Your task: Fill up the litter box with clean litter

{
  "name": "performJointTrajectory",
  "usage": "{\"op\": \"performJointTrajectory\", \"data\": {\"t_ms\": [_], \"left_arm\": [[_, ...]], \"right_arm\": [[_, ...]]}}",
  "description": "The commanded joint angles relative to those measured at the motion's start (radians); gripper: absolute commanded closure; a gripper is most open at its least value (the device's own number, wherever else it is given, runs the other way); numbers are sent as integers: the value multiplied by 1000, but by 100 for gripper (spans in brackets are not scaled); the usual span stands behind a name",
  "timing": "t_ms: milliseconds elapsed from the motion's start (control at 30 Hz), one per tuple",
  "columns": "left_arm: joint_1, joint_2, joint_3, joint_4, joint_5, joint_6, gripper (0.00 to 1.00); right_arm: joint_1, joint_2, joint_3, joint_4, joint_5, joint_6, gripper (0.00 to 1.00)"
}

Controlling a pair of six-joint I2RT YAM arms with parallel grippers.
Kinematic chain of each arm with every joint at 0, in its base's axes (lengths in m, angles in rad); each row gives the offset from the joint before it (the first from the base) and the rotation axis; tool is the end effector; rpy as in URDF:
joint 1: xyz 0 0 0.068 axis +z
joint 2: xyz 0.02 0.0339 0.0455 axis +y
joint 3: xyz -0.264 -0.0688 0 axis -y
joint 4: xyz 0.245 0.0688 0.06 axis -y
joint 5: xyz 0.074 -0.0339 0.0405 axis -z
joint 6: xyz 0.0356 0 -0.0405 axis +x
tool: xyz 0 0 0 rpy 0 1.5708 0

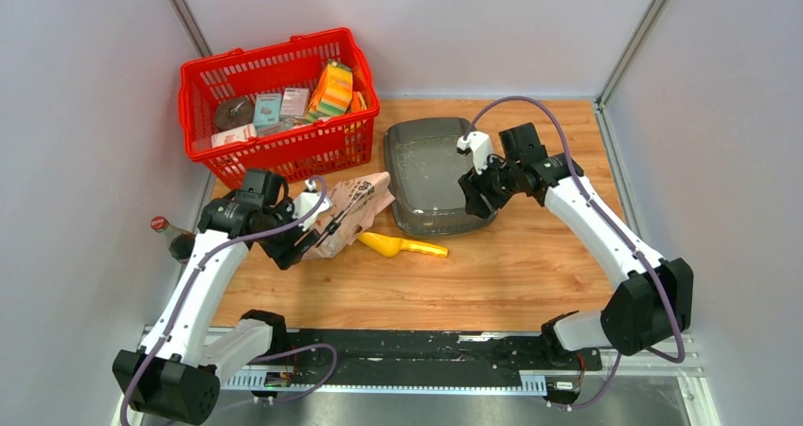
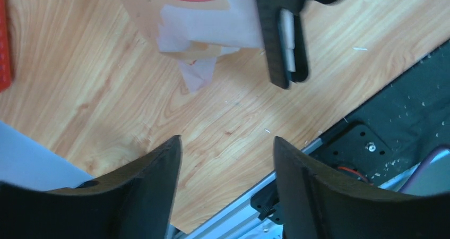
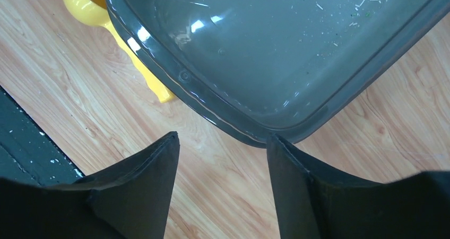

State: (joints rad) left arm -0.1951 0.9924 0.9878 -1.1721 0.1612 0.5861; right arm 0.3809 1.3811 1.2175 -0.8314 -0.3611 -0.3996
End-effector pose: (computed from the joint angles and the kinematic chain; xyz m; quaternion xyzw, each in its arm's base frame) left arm 0.1587 -0.0372 0.2927 0.3867 0.8978 -0.0395 0.2068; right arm 0.2554 0.1158 0.3021 -0.4060 0.8529 0.1696 0.2809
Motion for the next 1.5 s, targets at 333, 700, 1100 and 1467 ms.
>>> {"op": "performJointTrajectory", "data": {"t_ms": [333,700,1100,1467], "left_arm": [[-76,-160,-69,127,163,88,18],[-314,107,156,332,110,-137,18],[-326,540,557,109,3,-281,21],[-333,704,644,52,-80,-331,79]], "right_arm": [[33,-91,11,0,8,16,12],[32,-125,60,-23,62,39,7],[-5,-182,140,-73,113,88,5],[-11,-202,114,-74,122,102,5]]}}
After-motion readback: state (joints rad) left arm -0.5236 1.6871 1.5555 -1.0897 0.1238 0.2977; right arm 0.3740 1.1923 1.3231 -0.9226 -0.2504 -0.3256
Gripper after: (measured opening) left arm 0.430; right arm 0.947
